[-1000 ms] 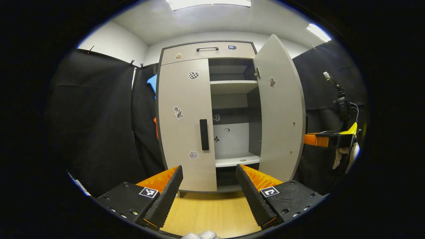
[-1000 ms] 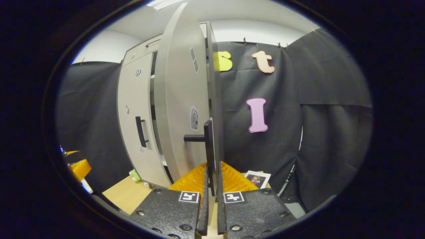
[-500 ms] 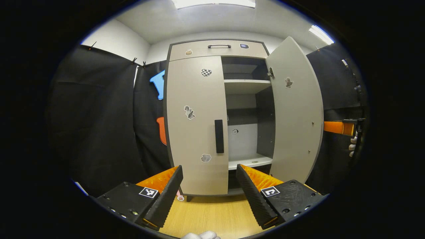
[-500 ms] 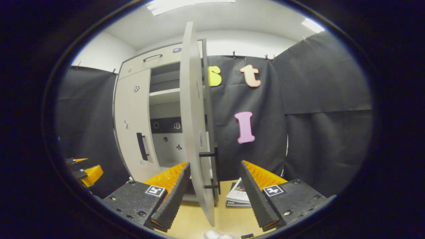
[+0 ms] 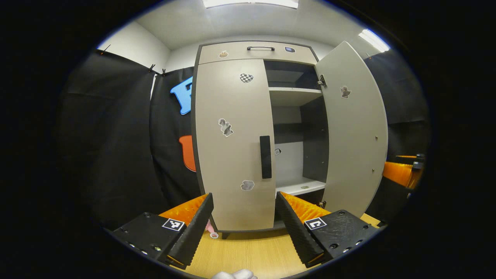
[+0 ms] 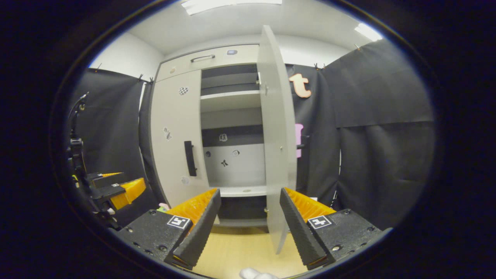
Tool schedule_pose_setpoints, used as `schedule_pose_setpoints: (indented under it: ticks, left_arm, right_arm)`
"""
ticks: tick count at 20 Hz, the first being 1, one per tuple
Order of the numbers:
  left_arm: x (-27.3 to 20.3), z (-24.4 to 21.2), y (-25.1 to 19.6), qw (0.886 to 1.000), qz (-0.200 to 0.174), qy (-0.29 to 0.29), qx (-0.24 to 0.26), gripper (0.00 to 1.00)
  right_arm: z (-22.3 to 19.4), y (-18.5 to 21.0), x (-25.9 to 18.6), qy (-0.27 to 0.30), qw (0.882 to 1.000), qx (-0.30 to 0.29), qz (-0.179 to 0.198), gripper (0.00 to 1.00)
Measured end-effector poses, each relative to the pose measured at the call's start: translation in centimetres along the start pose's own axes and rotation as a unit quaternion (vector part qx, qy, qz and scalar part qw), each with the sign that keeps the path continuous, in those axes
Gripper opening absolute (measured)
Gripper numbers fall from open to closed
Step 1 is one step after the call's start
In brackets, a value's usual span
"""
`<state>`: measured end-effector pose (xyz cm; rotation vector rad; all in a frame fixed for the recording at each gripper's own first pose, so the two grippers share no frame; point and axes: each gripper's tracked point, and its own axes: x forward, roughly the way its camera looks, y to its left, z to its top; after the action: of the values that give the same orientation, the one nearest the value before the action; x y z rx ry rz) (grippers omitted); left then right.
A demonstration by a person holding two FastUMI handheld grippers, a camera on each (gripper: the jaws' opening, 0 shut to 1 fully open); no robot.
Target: Open the right door of the double-door shoe cabinet with the right hand, and open the left door with the left hand.
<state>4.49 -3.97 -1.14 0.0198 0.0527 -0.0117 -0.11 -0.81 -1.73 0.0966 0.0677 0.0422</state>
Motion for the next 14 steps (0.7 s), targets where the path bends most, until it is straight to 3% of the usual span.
schedule_pose_setpoints:
  ticks: [6, 14]
  left_arm:
    - [2.5, 0.0, 0.3, 1.0, -0.021, -0.006, -0.006, 0.96]
    - [9.7, 1.5, -1.8, 0.999, -0.04, -0.022, -0.024, 0.96]
  right_arm:
    - [-1.1, 1.9, 0.4, 0.023, 1.0, -0.013, -0.006, 0.96]
    - [-0.6, 1.9, 0.5, 0.024, 0.999, -0.03, -0.036, 0.96]
